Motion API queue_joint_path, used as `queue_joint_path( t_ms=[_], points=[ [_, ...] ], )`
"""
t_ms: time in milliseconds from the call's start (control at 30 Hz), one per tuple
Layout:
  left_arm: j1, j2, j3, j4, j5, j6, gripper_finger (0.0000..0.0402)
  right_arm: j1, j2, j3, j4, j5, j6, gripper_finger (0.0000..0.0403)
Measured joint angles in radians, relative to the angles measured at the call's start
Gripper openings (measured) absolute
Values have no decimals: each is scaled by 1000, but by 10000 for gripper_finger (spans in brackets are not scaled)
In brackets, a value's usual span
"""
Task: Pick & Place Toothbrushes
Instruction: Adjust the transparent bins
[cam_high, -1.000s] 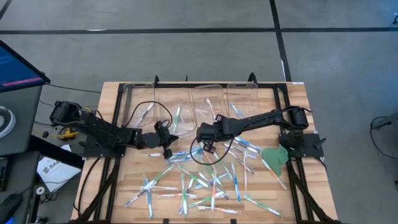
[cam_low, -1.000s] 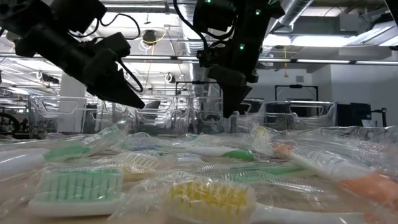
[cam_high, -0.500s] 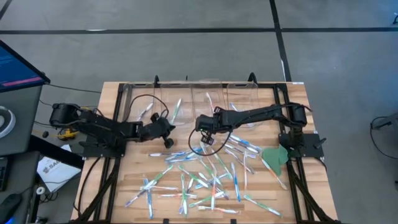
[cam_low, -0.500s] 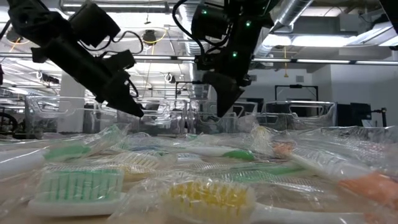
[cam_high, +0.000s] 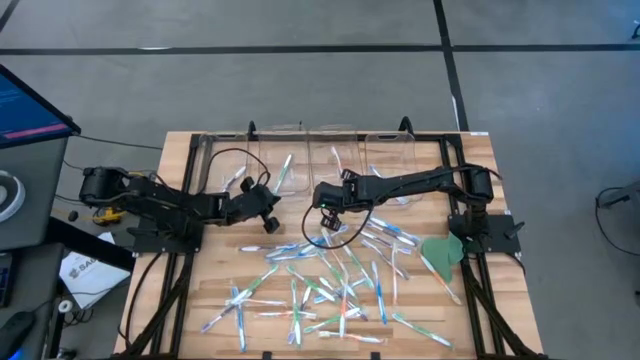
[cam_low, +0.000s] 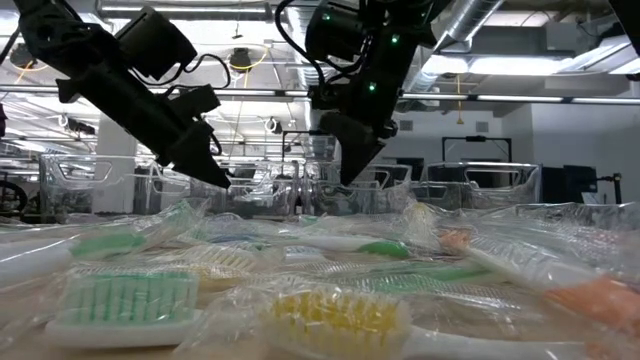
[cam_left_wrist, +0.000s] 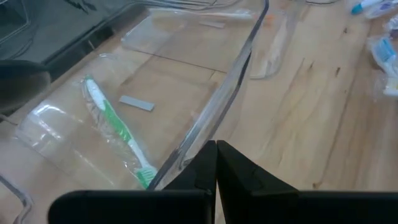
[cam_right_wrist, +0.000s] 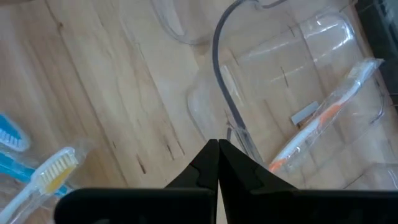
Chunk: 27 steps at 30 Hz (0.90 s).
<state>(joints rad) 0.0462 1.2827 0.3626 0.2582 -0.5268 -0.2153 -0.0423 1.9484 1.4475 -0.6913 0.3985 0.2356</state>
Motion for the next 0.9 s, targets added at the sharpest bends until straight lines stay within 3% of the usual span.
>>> queue_joint_path(
  t_ms=[333, 567, 700, 900],
  points=[
    [-92, -126, 0, 1, 27, -5, 1, 156, -88, 2, -90, 1, 68, 0],
    [-202, -239, 0, -9, 26, -5, 1, 293, -160, 2, -474, 26, 425, 0],
    [-268, -260, 0, -9, 18, -5, 1, 305, -164, -10, -661, 74, 614, 0],
    [-317, -262, 0, -7, 14, -6, 1, 256, -163, -121, -652, -4, 640, 0]
  ],
)
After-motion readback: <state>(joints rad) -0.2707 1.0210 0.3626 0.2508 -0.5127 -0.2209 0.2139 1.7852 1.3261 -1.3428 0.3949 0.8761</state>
